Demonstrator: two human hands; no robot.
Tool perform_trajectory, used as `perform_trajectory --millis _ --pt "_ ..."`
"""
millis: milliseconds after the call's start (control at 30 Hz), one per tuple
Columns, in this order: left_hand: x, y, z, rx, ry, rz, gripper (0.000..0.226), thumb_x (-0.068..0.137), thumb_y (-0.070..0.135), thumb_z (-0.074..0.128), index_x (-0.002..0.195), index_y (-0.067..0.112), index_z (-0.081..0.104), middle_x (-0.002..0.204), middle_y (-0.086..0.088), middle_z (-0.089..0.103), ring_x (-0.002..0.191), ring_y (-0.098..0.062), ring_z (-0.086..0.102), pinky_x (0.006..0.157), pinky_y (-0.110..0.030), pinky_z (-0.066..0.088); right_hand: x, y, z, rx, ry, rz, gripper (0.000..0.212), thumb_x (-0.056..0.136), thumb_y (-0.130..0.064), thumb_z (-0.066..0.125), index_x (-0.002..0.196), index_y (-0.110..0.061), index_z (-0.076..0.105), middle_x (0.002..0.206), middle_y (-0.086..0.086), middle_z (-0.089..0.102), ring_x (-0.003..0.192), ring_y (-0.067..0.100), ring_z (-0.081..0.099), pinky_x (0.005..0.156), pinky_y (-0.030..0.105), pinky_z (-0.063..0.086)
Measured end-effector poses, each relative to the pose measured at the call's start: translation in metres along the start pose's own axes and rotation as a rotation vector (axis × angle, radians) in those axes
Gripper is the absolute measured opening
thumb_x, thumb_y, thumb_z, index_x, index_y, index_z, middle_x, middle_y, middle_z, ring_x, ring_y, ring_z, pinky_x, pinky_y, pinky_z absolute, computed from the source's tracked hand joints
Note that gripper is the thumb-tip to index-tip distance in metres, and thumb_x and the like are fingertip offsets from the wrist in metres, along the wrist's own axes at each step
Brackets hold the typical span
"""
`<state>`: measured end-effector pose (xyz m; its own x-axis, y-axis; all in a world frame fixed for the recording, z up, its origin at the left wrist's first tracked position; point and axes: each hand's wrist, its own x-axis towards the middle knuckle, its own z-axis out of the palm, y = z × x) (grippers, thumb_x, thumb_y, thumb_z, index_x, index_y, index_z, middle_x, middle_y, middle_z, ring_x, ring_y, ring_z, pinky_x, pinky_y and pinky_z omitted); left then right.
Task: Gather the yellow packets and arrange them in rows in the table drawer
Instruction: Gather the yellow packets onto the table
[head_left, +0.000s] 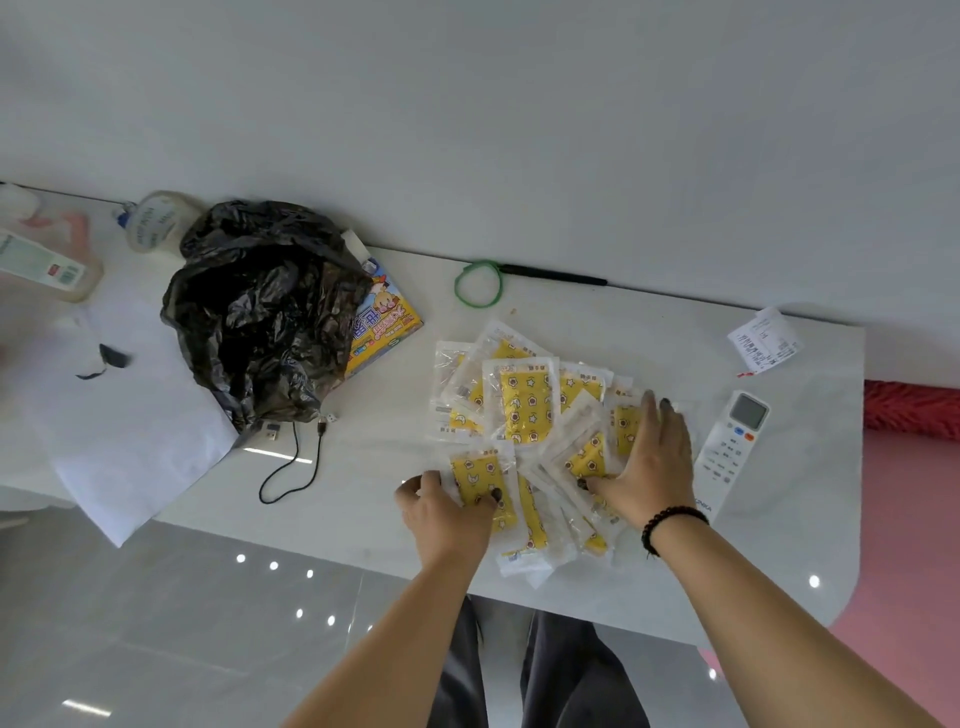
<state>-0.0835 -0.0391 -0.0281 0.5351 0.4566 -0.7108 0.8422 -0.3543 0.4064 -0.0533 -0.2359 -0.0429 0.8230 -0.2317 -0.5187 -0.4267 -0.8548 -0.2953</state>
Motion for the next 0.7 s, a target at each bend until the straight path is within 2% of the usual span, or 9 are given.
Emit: perform_trajectory --millis 100,200,267,333,433,567,633,700 --pt "0.003 0.003 0.0 -0.054 0.001 -0.03 0.048 0.074 0.018 0.08 0.109 0.013 0.047 0.113 -0.005 0.048 0.096 -0.025 0.051 0.075 -0.028 0.041 0.007 0.002 -0.003 -0.057 -0.071 -0.01 0.123 0.064 -0.047 0.082 0.151 -0.013 0.003 0.153 0.011 0.019 0.143 0.03 0.014 0.114 0.044 0.03" --pt "0.001 0.008 -0.001 -0.131 0.009 -0.043 0.048 0.076 0.016 0.079 0.104 0.018 0.04 0.101 -0.001 0.053 0.087 -0.021 0.051 0.068 -0.027 0.042 0.002 -0.004 -0.004 -0.119 -0.028 -0.089 0.099 0.072 -0.054 0.071 0.147 -0.013 0.022 0.136 0.009 0.038 0.127 0.028 0.034 0.095 0.039 0.047" --pt "-0.002 0.01 0.001 -0.209 -0.008 -0.061 0.051 0.076 0.013 0.078 0.109 0.017 0.039 0.099 0.001 0.052 0.089 -0.021 0.053 0.07 -0.028 0.045 -0.008 -0.007 0.001 -0.139 0.003 -0.105 0.082 0.078 -0.057 0.062 0.141 -0.014 0.034 0.128 0.007 0.046 0.117 0.027 0.042 0.086 0.037 0.05" --pt "-0.005 0.011 0.005 -0.317 -0.051 -0.1 0.049 0.077 0.01 0.078 0.113 0.016 0.044 0.1 0.001 0.057 0.089 -0.021 0.057 0.073 -0.03 0.049 -0.017 -0.01 0.009 -0.175 0.023 -0.097 0.074 0.081 -0.055 0.059 0.138 -0.014 0.037 0.126 0.007 0.049 0.113 0.027 0.045 0.081 0.035 0.051" --pt "-0.009 0.008 0.01 -0.448 -0.111 -0.156 0.029 0.081 0.01 0.074 0.105 0.014 0.06 0.101 -0.004 0.068 0.087 -0.022 0.065 0.078 -0.037 0.056 -0.022 -0.014 0.014 -0.176 0.059 -0.096 0.076 0.082 -0.055 0.057 0.141 -0.013 0.033 0.127 0.01 0.047 0.112 0.029 0.045 0.077 0.036 0.052" --pt "-0.013 0.007 0.013 -0.577 -0.124 -0.164 0.017 0.085 0.007 0.07 0.096 0.018 0.063 0.094 -0.001 0.069 0.087 -0.02 0.066 0.08 -0.039 0.057 -0.026 -0.015 0.017 -0.297 -0.021 -0.15 0.101 0.075 -0.063 0.061 0.149 -0.013 0.014 0.135 0.011 0.034 0.118 0.03 0.04 0.08 0.032 0.054" --pt "-0.013 0.006 0.013 -0.597 -0.128 -0.163 0.017 0.086 0.008 0.068 0.092 0.022 0.061 0.094 0.001 0.069 0.089 -0.02 0.066 0.082 -0.04 0.057 -0.027 -0.015 0.016 -0.345 -0.036 -0.175 0.096 0.08 -0.057 0.059 0.15 -0.012 0.011 0.138 0.012 0.033 0.12 0.029 0.04 0.082 0.031 0.053" --pt "-0.014 0.004 0.011 -0.605 -0.143 -0.16 0.016 0.088 0.008 0.066 0.092 0.023 0.061 0.095 0.001 0.069 0.09 -0.02 0.067 0.081 -0.04 0.057 -0.025 -0.015 0.011 -0.311 -0.04 -0.182 0.083 0.087 -0.048 0.056 0.149 -0.014 0.014 0.136 0.011 0.037 0.118 0.028 0.042 0.081 0.032 0.052"
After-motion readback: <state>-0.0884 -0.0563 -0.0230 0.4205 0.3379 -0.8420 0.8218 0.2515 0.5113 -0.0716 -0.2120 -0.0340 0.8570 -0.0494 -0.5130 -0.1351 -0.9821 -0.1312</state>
